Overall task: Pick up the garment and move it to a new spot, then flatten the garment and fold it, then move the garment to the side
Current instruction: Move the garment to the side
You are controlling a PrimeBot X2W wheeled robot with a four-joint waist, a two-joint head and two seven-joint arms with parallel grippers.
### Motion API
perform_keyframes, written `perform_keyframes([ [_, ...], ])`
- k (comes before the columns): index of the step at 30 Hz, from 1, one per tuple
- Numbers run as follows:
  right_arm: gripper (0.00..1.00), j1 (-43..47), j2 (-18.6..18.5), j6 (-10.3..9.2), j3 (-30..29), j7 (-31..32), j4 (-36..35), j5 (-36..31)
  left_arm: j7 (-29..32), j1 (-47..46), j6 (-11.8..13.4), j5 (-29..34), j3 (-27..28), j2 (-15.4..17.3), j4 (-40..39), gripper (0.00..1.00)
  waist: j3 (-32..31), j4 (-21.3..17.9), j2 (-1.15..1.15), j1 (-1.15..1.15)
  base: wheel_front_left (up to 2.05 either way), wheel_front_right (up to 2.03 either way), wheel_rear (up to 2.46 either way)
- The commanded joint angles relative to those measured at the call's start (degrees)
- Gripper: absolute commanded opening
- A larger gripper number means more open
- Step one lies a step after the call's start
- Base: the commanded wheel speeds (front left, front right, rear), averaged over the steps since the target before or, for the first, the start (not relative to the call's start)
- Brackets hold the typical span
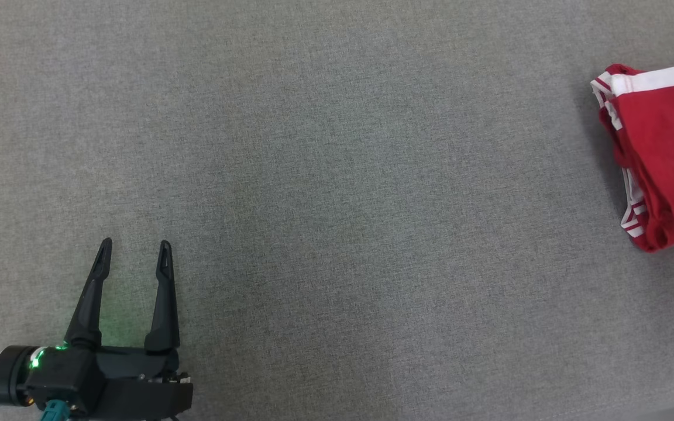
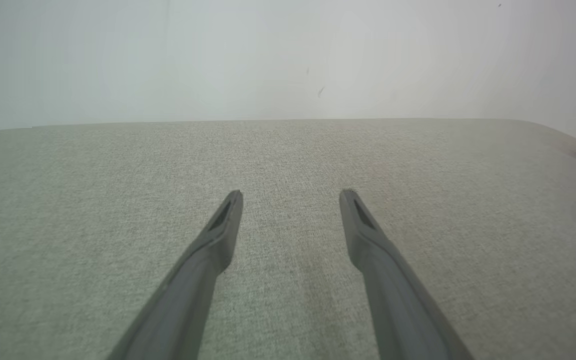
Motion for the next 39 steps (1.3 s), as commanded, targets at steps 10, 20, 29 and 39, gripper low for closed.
perform_keyframes([
  [10,1.00,5.15,8.85,-0.17,-10.36,-11.24,0.29,-5.53,-0.16,1.11,0.18,-0.98,2.75,-0.95,0.38,1.00,-4.71,-0.10,-0.01,-0.01,0.00,0.00,0.00],
  [20,1.00,12.71,17.52,-0.17,-11.74,-20.86,-7.63,-2.21,-0.16,4.85,1.13,-1.10,5.29,-1.66,0.65,1.00,-12.59,0.31,-0.01,-0.01,0.00,0.00,0.00],
  [29,1.00,22.36,21.70,-0.17,-7.46,-28.09,-13.93,3.92,-0.16,9.80,4.84,-3.03,6.41,-1.97,3.19,1.00,-19.68,1.45,-0.01,-0.01,0.00,0.00,0.00],
  [39,1.00,32.44,28.14,-0.17,-3.89,-34.23,-13.38,5.13,-0.16,13.83,7.46,-5.59,5.21,-1.98,7.79,1.00,-25.79,4.34,-0.01,-0.01,0.00,0.00,0.00],
])
